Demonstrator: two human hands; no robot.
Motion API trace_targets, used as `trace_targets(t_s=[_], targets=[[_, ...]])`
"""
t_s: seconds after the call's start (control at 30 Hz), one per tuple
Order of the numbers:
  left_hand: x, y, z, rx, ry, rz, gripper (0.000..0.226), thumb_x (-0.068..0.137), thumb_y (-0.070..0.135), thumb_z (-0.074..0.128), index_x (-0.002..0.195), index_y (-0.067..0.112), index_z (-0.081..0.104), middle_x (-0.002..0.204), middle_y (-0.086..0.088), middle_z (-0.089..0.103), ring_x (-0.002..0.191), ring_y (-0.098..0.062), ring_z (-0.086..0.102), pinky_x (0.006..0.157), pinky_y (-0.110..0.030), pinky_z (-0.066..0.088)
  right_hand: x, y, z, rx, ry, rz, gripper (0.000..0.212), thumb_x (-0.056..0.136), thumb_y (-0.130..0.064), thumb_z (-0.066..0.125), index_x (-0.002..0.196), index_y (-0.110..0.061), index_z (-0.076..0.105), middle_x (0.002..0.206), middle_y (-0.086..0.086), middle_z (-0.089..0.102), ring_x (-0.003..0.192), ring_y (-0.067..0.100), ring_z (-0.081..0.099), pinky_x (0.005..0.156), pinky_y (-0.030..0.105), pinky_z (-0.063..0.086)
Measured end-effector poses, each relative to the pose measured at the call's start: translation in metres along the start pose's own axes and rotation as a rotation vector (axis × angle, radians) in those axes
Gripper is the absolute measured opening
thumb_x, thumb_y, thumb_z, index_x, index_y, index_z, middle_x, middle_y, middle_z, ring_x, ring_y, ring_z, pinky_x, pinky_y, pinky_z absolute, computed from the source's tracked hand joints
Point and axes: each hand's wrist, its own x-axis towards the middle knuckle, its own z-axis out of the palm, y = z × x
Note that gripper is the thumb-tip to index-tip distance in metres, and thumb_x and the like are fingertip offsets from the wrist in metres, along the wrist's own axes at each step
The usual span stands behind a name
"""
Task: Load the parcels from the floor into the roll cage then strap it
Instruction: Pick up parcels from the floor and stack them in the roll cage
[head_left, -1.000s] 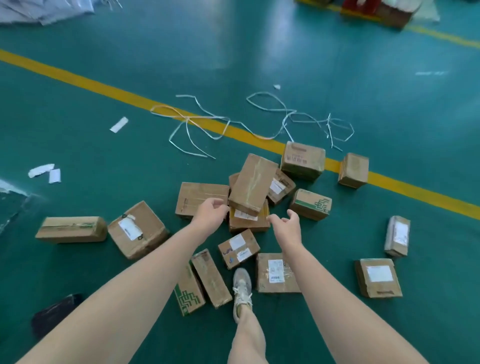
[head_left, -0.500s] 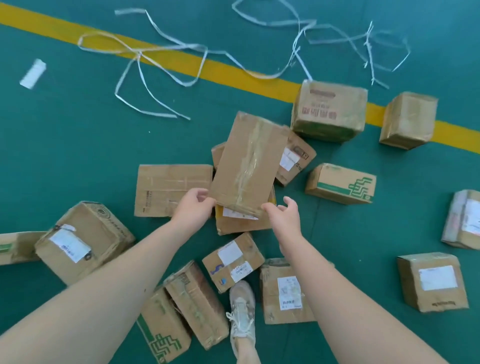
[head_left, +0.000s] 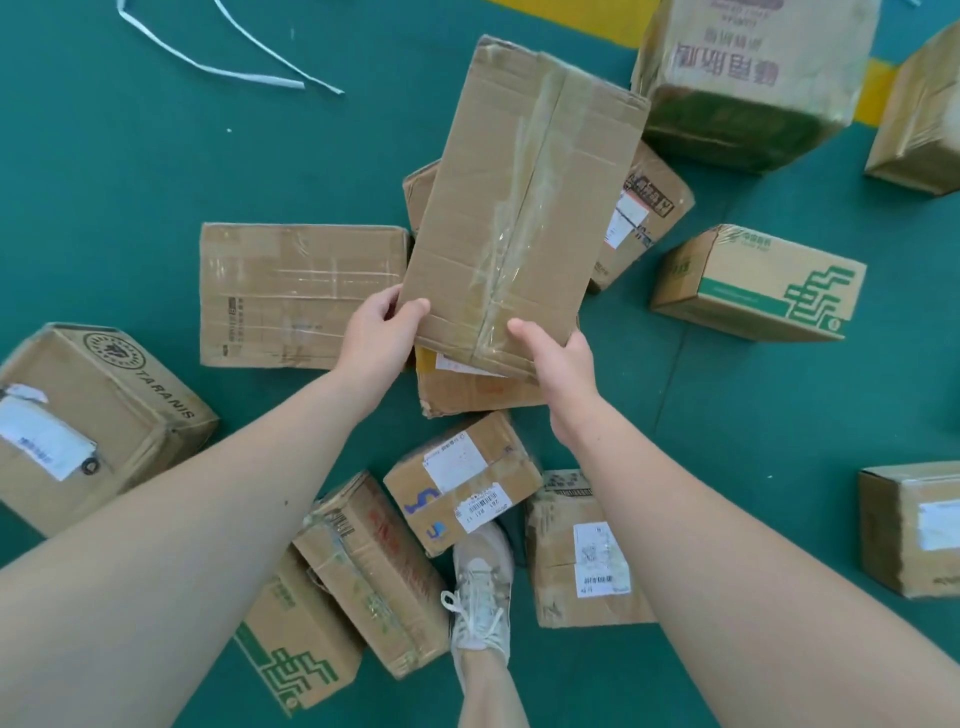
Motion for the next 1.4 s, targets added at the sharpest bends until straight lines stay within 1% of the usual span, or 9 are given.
trace_targets(t_s=[0.27, 0.4, 0.47, 0.57, 0.7, 0.83, 0.93, 1.17, 1.4], targets=[[-0.08, -0.012, -0.018, -0.049, 0.083, -0.131, 0.081, 0.061, 0.072, 0.06, 0.131, 0.031, 0.059, 0.131, 0.004, 0.057, 0.101, -0.013, 0.064, 0.094, -0.036, 0.05, -0.079, 0.007, -0.018, -0.016, -0.037, 0.051, 0.07, 0.084, -0.041, 0.076, 0.14, -0.016, 0.043, 0.126, -0.005, 0.06, 0.109, 0.012, 0.059, 0.086, 0.024, 0.043], [-0.14, -0.021, -0.029, -0.071, 0.158, -0.234, 0.068, 0.08, 0.062, 0.056, 0.137, 0.026, 0.052, 0.135, -0.002, 0.046, 0.093, -0.016, 0.056, 0.091, -0.037, 0.046, -0.13, 0.004, -0.027, -0.041, -0.091, 0.096, 0.058, 0.084, -0.044, 0.075, 0.127, -0.02, 0.044, 0.112, -0.006, 0.057, 0.094, 0.007, 0.058, 0.068, 0.023, 0.043], [-0.167, -0.031, -0.035, -0.129, 0.178, -0.283, 0.07, 0.075, 0.065, 0.056, 0.134, 0.026, 0.054, 0.133, -0.003, 0.049, 0.094, -0.017, 0.056, 0.095, -0.04, 0.046, -0.152, 0.005, -0.029, -0.063, -0.127, 0.121, 0.051, 0.086, -0.045, 0.073, 0.121, -0.021, 0.045, 0.112, -0.003, 0.057, 0.091, 0.009, 0.056, 0.066, 0.026, 0.043], [-0.208, -0.043, -0.048, -0.307, 0.22, -0.381, 0.096, 0.051, 0.077, 0.057, 0.134, 0.029, 0.053, 0.132, -0.001, 0.053, 0.11, -0.025, 0.058, 0.1, -0.048, 0.047, -0.189, 0.008, -0.027, -0.066, -0.169, 0.156, 0.055, 0.085, -0.05, 0.071, 0.124, -0.021, 0.046, 0.115, 0.001, 0.058, 0.096, 0.013, 0.058, 0.073, 0.032, 0.048], [-0.266, -0.057, -0.067, -0.509, 0.221, -0.415, 0.112, 0.041, 0.078, 0.057, 0.141, 0.026, 0.046, 0.137, 0.0, 0.054, 0.121, -0.028, 0.054, 0.103, -0.051, 0.044, -0.243, 0.014, -0.014, -0.077, -0.198, 0.125, 0.07, 0.076, -0.058, 0.075, 0.127, -0.022, 0.045, 0.118, 0.004, 0.06, 0.106, 0.022, 0.062, 0.095, 0.047, 0.053], [-0.328, -0.074, -0.096, -0.671, 0.27, -0.409, 0.109, 0.045, 0.075, 0.06, 0.141, 0.026, 0.044, 0.137, -0.002, 0.054, 0.123, -0.03, 0.054, 0.102, -0.053, 0.045, -0.305, 0.021, 0.002, -0.187, -0.22, 0.075, 0.097, 0.043, -0.081, 0.078, 0.121, -0.03, 0.051, 0.12, 0.002, 0.062, 0.107, 0.024, 0.062, 0.092, 0.048, 0.053], [-0.381, -0.089, -0.123, -0.724, 0.338, -0.39, 0.103, 0.042, 0.076, 0.058, 0.132, 0.027, 0.049, 0.13, -0.002, 0.057, 0.115, -0.03, 0.057, 0.099, -0.052, 0.047, -0.364, 0.025, 0.012, -0.228, -0.301, 0.032, 0.081, 0.064, -0.074, 0.074, 0.124, -0.026, 0.049, 0.116, 0.003, 0.062, 0.106, 0.024, 0.06, 0.09, 0.044, 0.051], [-0.526, -0.132, -0.186, -0.832, 0.47, -0.347, 0.073, 0.069, 0.067, 0.061, 0.127, 0.025, 0.049, 0.131, -0.006, 0.052, 0.113, -0.03, 0.054, 0.1, -0.051, 0.045, -0.507, 0.064, 0.032, -0.286, -0.445, -0.06, 0.089, 0.048, -0.077, 0.078, 0.119, -0.027, 0.06, 0.113, 0.005, 0.07, 0.102, 0.028, 0.068, 0.091, 0.051, 0.055], [-0.654, -0.183, -0.235, -0.999, 0.566, -0.281, 0.121, 0.033, 0.079, 0.057, 0.141, 0.028, 0.041, 0.14, -0.002, 0.051, 0.123, -0.033, 0.051, 0.101, -0.056, 0.042, -0.656, 0.091, 0.044, -0.411, -0.585, -0.21, 0.087, 0.048, -0.078, 0.073, 0.117, -0.026, 0.059, 0.11, 0.004, 0.069, 0.1, 0.027, 0.066, 0.093, 0.049, 0.053]])
